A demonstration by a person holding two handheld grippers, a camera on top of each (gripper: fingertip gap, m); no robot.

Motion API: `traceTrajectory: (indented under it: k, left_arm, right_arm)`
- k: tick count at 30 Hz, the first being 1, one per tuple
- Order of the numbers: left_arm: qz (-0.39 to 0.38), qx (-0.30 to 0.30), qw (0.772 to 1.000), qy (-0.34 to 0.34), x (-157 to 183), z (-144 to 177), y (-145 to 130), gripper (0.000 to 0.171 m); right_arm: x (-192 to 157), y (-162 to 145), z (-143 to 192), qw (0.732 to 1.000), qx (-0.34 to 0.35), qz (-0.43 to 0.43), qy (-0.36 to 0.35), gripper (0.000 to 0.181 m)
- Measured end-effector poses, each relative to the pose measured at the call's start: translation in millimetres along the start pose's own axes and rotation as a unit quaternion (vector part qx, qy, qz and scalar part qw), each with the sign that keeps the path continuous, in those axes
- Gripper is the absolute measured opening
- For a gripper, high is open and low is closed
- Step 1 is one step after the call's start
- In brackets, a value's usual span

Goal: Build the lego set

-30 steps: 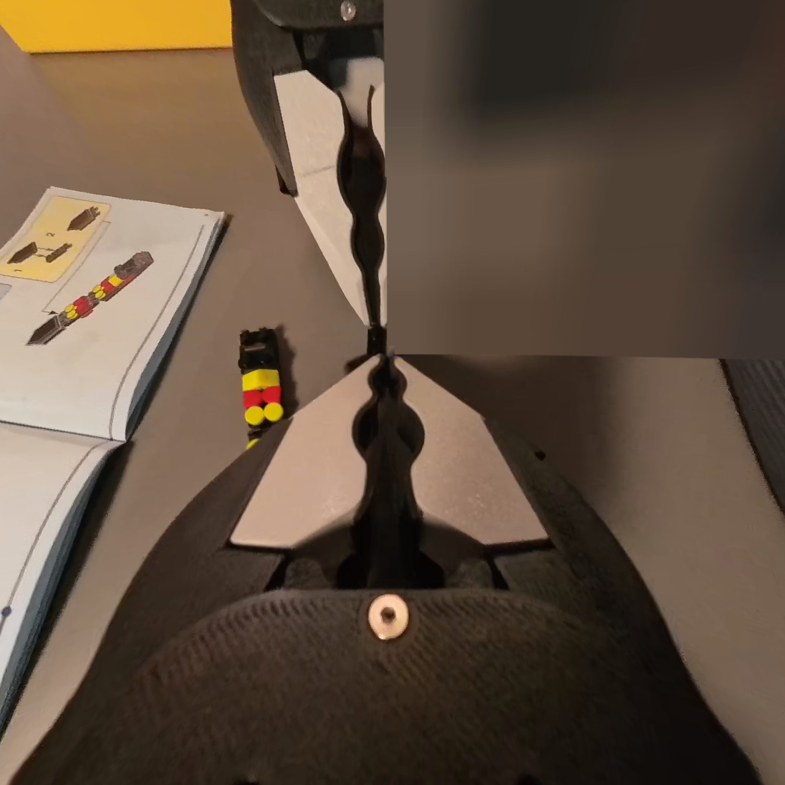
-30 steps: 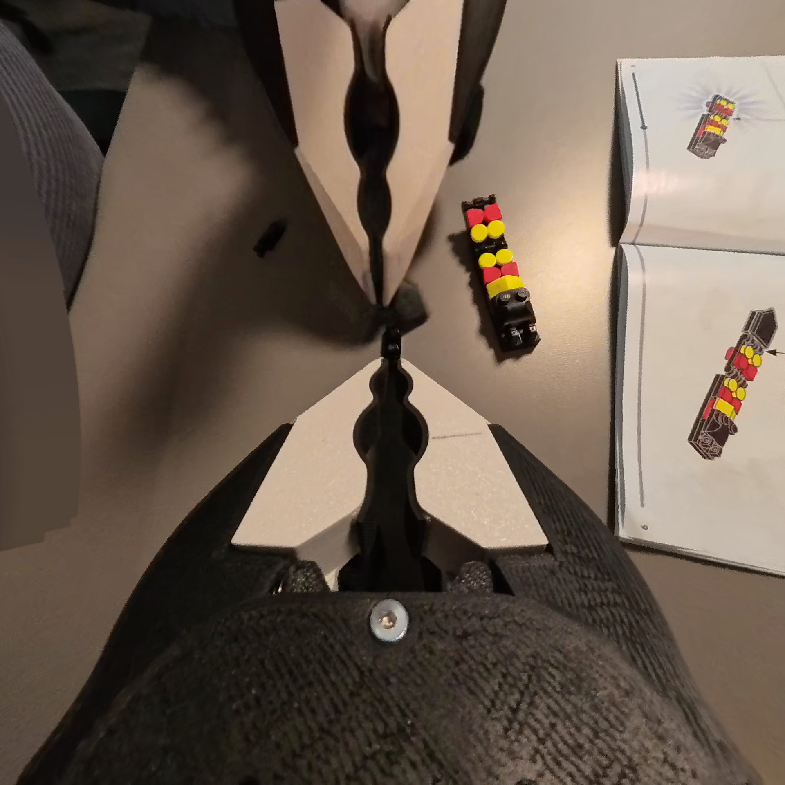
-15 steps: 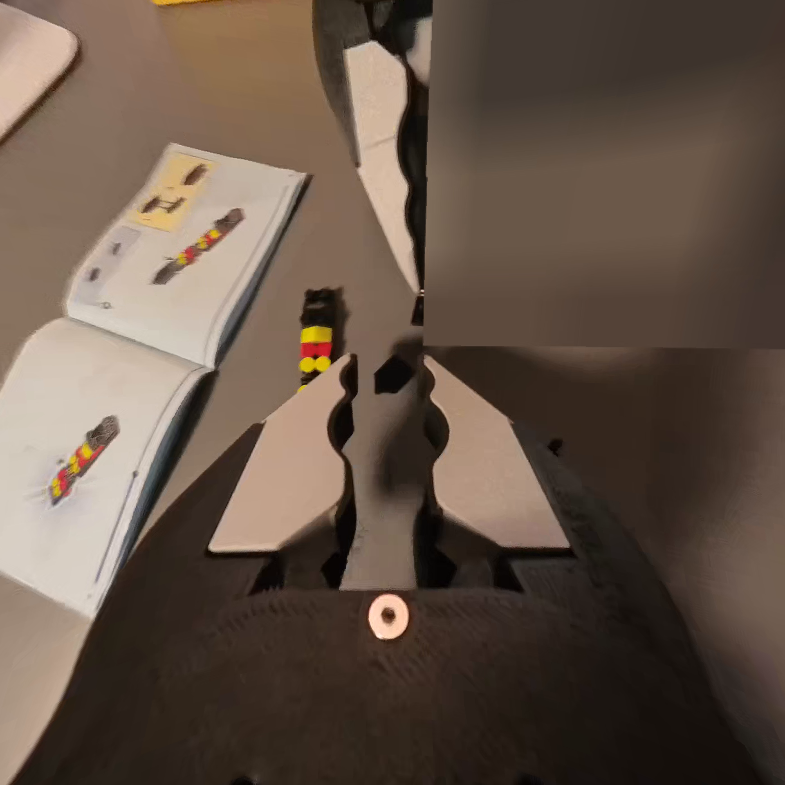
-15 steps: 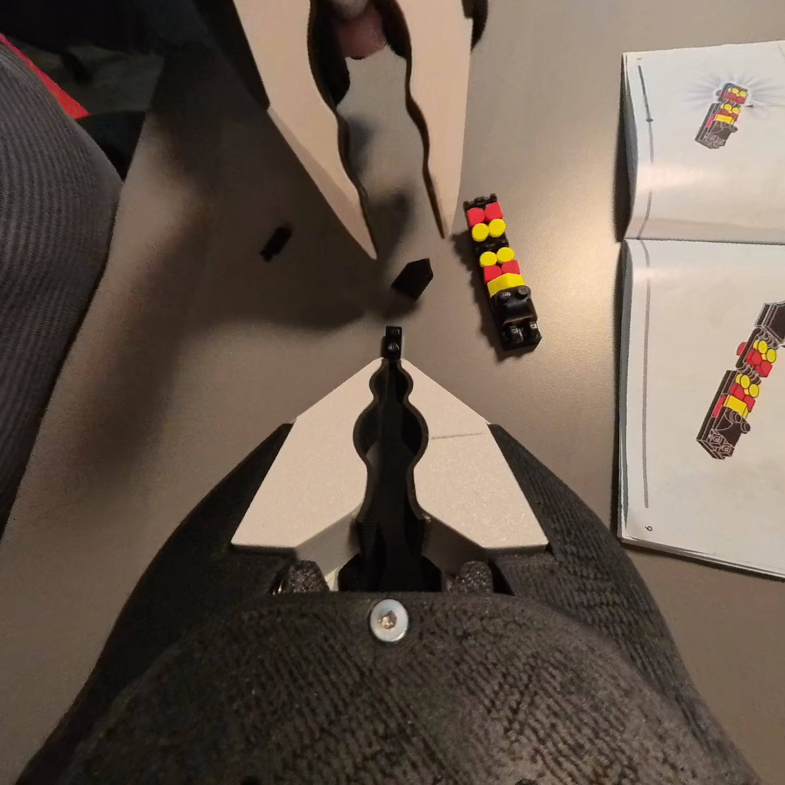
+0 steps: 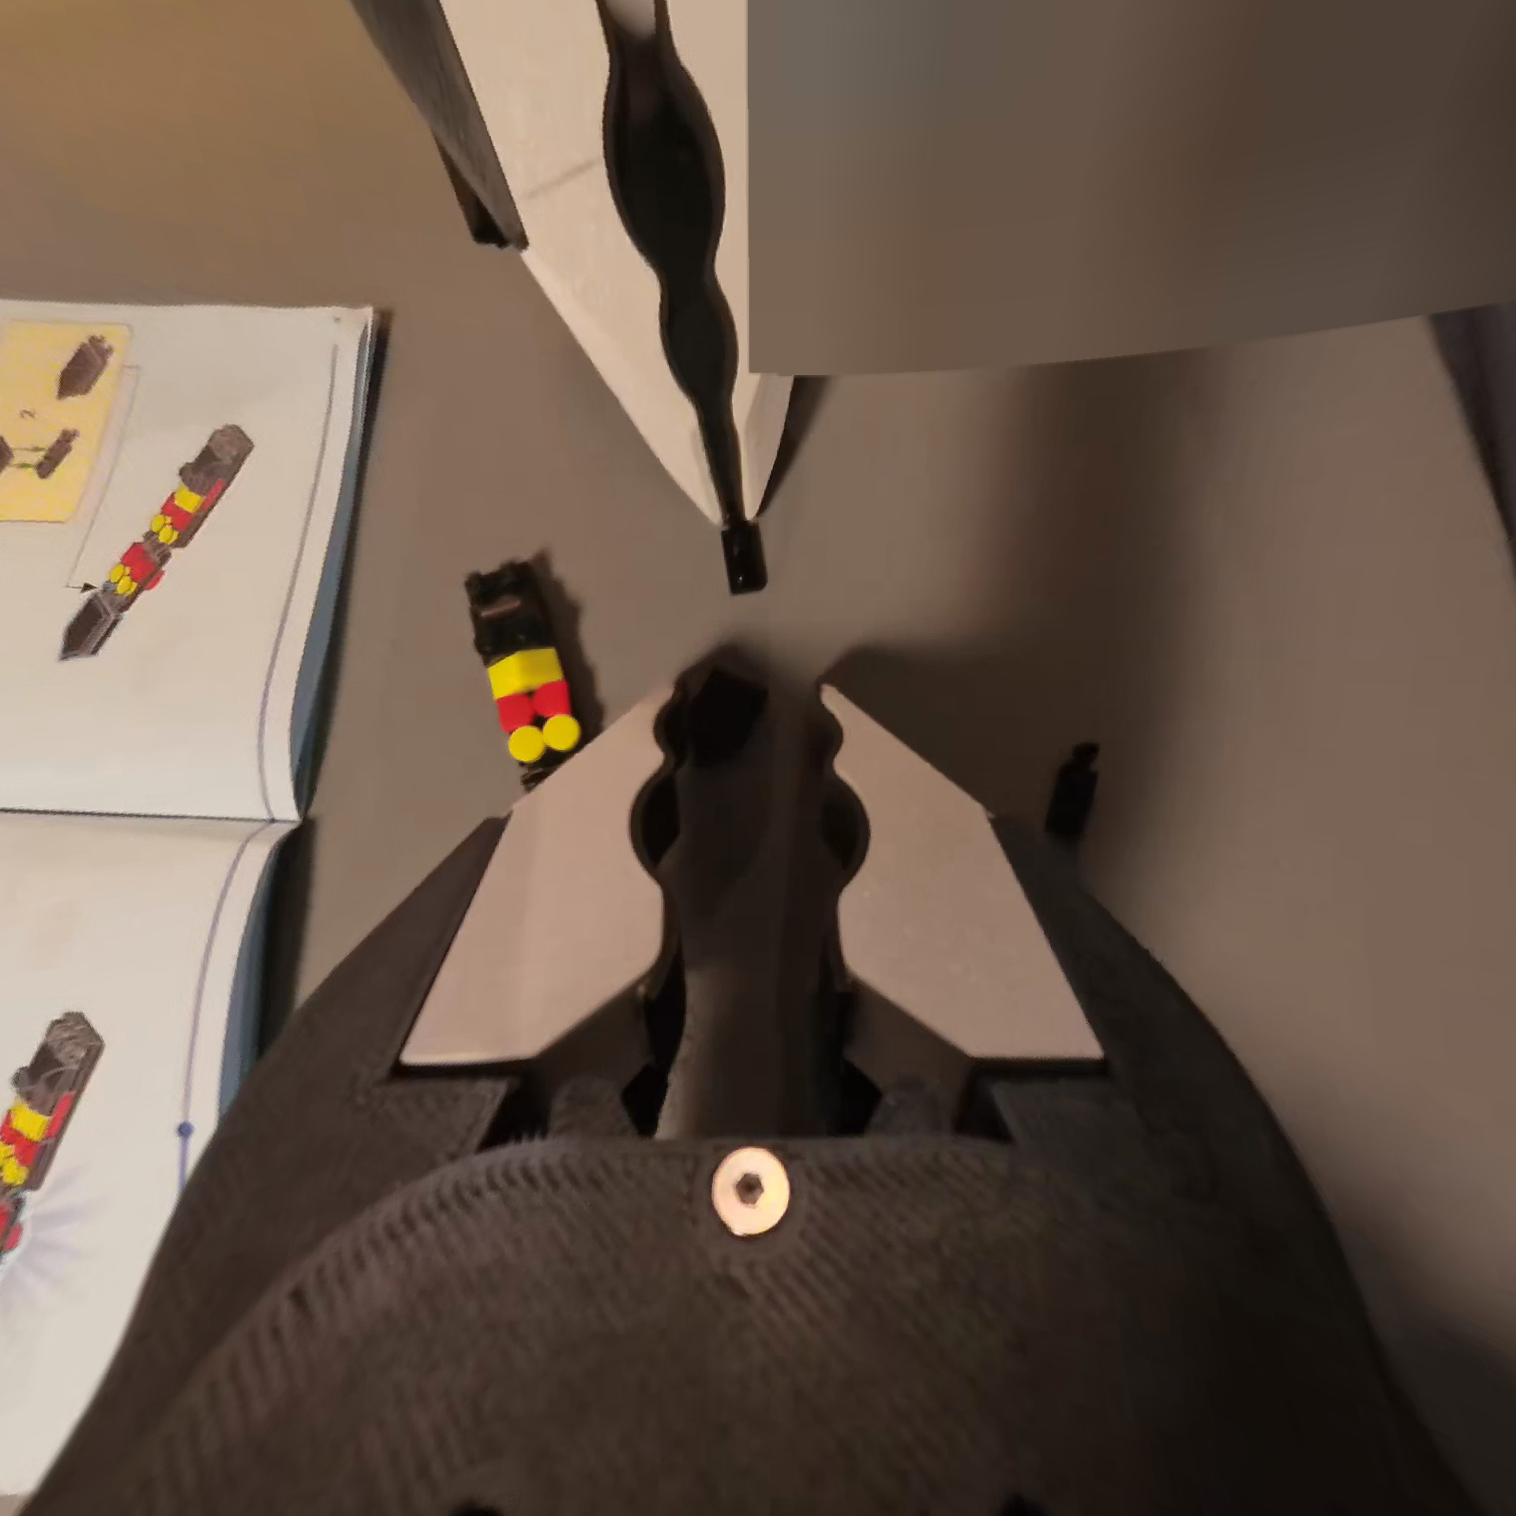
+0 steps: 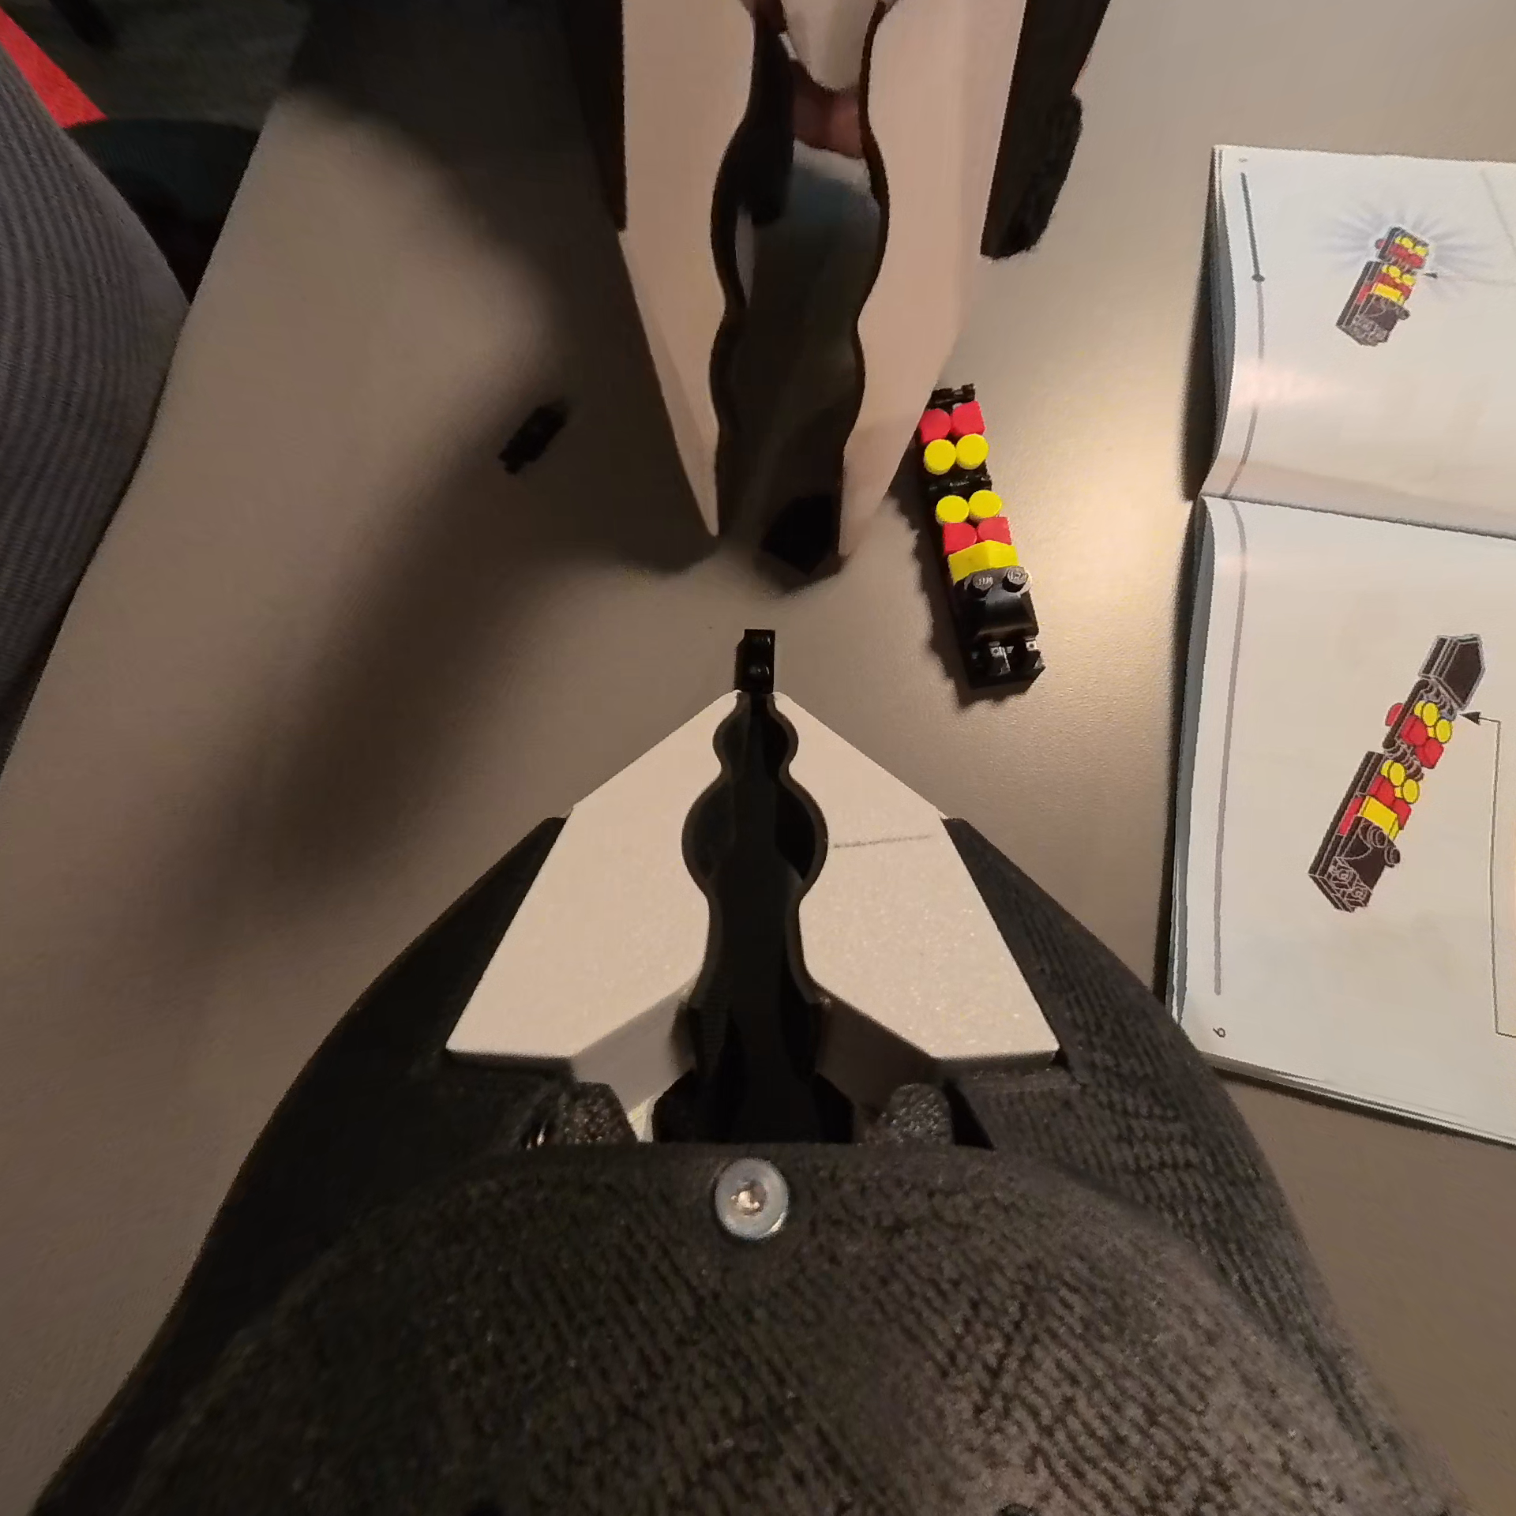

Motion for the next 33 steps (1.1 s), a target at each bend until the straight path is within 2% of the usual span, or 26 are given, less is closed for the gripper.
traceTrajectory:
  k: [5, 8, 12, 19, 23, 27, 30, 33]
  left_arm:
    - [-0.003, -0.014, 1.0, -0.001, -2, 2, -2, 0.027]
    - [-0.003, -0.01, 1.0, 0.0, -2, 1, -2, 0.016]
    - [-0.001, -0.007, 1.0, 0.007, -1, 0, 0, 0.016]
    - [0.058, 0.072, 0.996, 0.011, -1, 4, 29, 0.015]
    - [0.1, 0.089, 0.991, 0.02, -6, 3, 31, 0.015]
    - [0.214, 0.132, 0.967, -0.046, -4, 7, 40, 0.015]
    - [0.309, 0.158, 0.932, -0.106, -7, 7, 42, 0.015]
    - [0.372, 0.155, 0.901, -0.16, -8, 2, 36, 0.015]
  right_arm:
    - [0, 0, 0, 1.0, 0.0, 0.0, 0.001, 0.001]
    - [0, 0, 0, 1.0, 0.0, 0.004, -0.001, 0.001]
    - [-1, 0, 0, 1.0, 0.0, 0.004, 0.001, 0.002]
    - [-1, 0, 0, 1.0, 0.0, 0.001, 0.003, 0.001]
    - [0, 1, 0, 1.0, 0.003, -0.003, 0.004, 0.001]
    - [-1, 5, 3, 0.998, 0.024, -0.044, 0.03, 0.001]
    - [-6, 8, 5, 0.993, 0.037, -0.093, 0.069, 0.001]
    - [-7, 8, 6, 0.985, 0.037, -0.137, 0.098, 0.0]
Point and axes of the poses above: each gripper's, where its closed fingertips meet, z back along the fingers, y out of its top, x = y × z across the jaws, the point moved 1 cm from there along z, back along the fingers
